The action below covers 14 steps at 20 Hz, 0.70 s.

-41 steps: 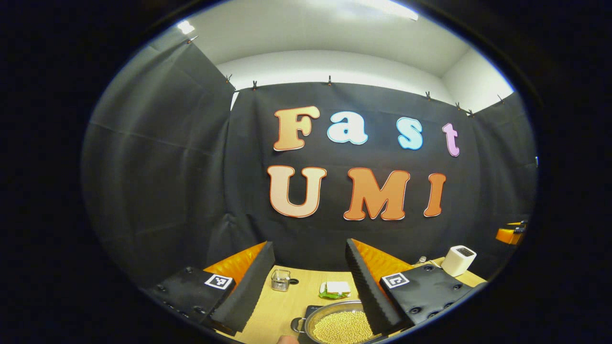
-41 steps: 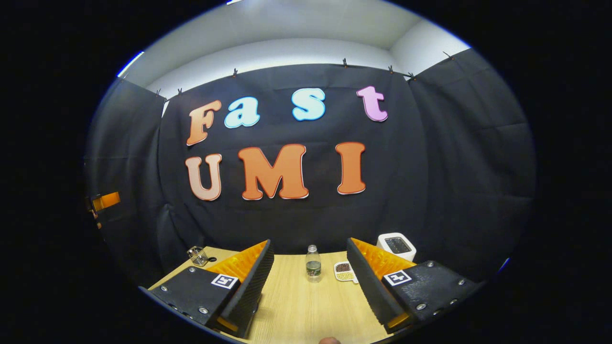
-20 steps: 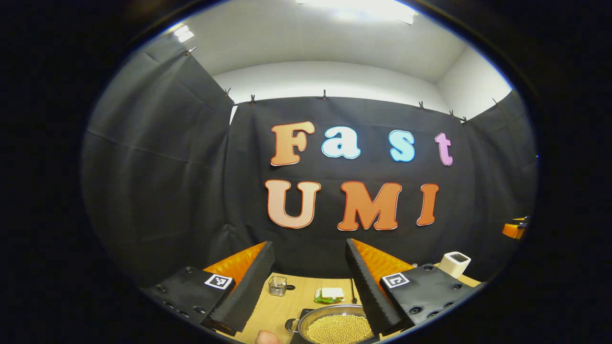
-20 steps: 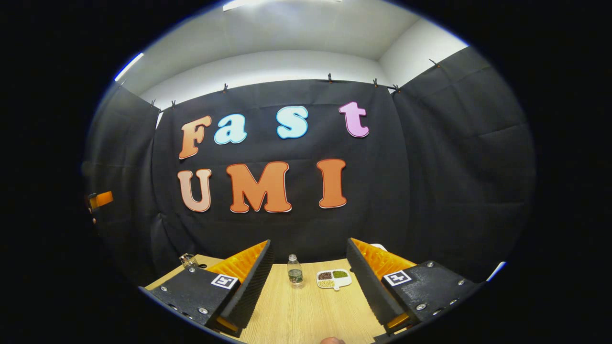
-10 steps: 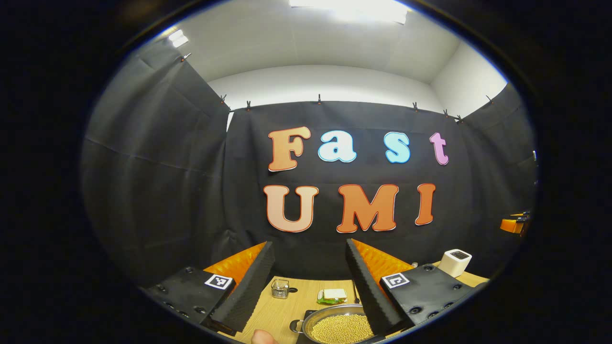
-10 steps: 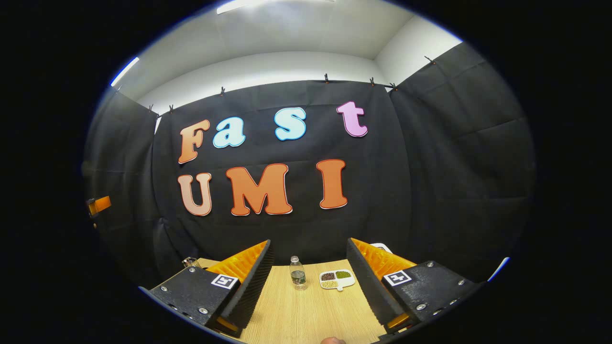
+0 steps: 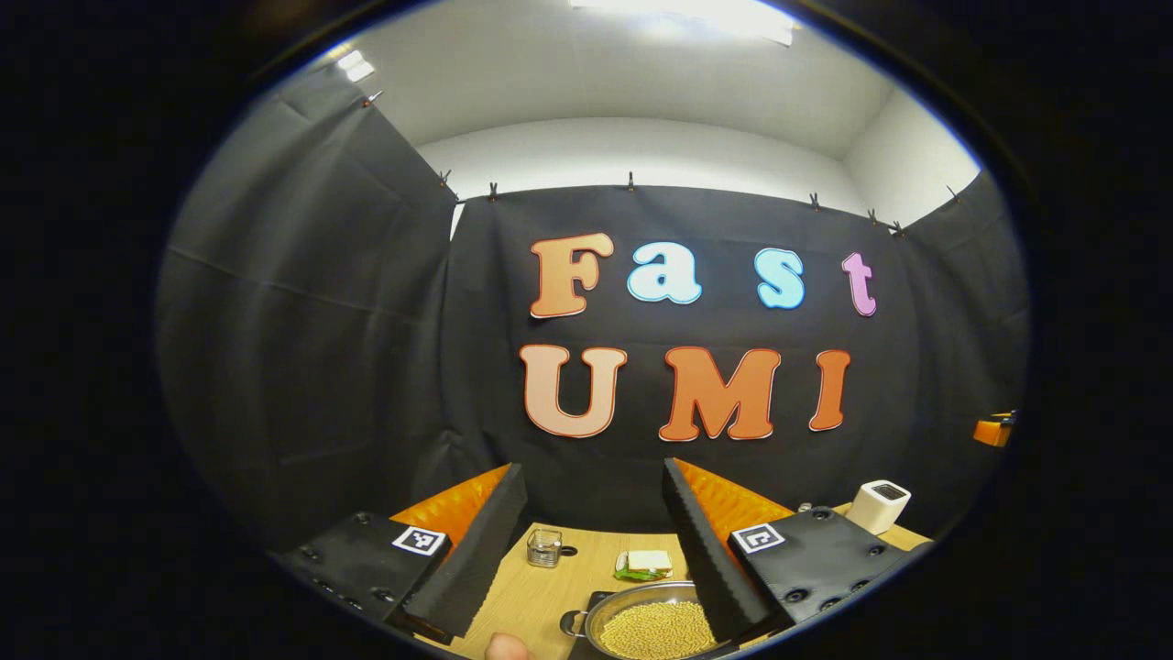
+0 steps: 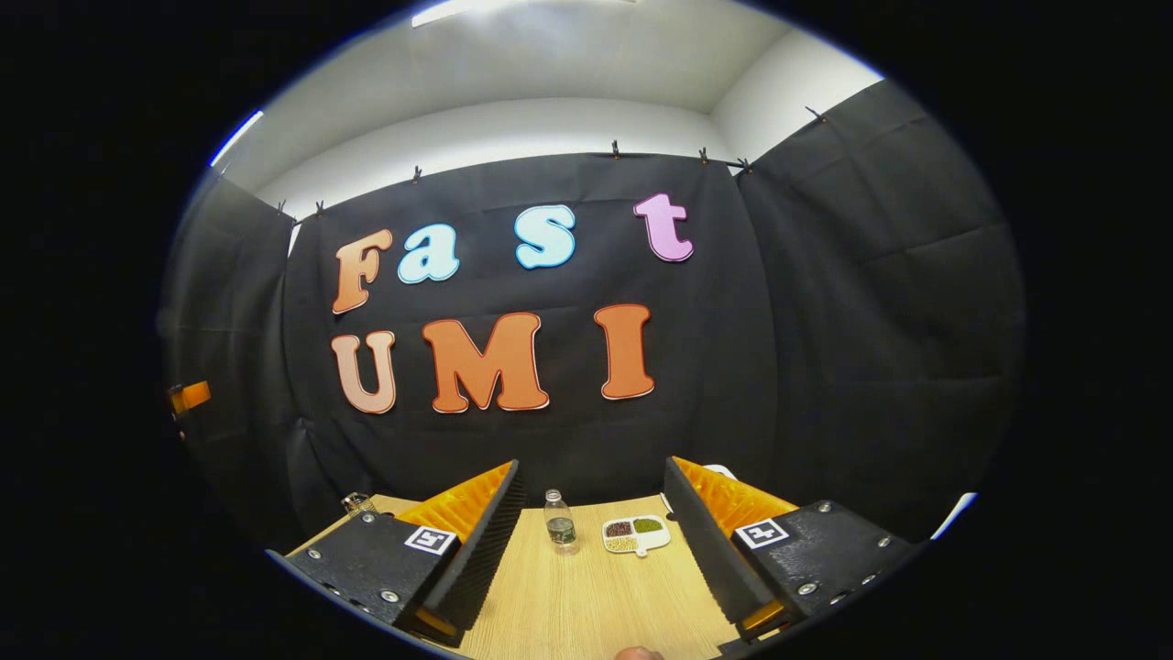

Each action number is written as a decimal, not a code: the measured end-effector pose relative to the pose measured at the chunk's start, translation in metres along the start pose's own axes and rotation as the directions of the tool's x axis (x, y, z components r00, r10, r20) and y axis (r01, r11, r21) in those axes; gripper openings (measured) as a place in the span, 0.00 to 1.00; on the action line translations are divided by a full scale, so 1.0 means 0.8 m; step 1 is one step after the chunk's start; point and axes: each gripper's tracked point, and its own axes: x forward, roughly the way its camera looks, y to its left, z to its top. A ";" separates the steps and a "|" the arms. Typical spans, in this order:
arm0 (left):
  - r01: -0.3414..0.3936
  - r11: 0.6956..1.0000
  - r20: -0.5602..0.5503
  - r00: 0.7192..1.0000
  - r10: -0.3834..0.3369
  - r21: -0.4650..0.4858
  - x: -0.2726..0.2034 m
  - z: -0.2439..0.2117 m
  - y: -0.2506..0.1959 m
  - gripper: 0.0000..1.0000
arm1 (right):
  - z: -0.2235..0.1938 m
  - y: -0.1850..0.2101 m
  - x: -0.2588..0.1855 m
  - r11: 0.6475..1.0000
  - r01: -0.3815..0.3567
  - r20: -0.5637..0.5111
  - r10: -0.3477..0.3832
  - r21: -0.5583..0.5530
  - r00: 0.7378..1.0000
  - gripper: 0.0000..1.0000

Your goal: First push the handle of the pot to place it horizontally, then grasp the pot with both hands and set it on the induction cooktop.

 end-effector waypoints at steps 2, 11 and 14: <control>-0.001 1.000 -0.008 1.000 0.001 -0.003 0.004 -0.002 -0.001 0.99 | 0.002 0.000 0.002 1.000 -0.002 0.004 0.002 -0.001 1.000 1.00; -0.003 1.000 0.030 1.000 0.003 0.024 0.065 0.008 -0.009 0.99 | -0.001 -0.021 0.055 0.999 0.032 0.013 -0.032 0.002 0.999 1.00; 0.019 1.000 0.062 0.998 -0.019 0.000 0.083 0.017 -0.013 0.99 | 0.005 -0.036 0.073 0.998 0.063 0.033 -0.064 0.004 0.997 0.95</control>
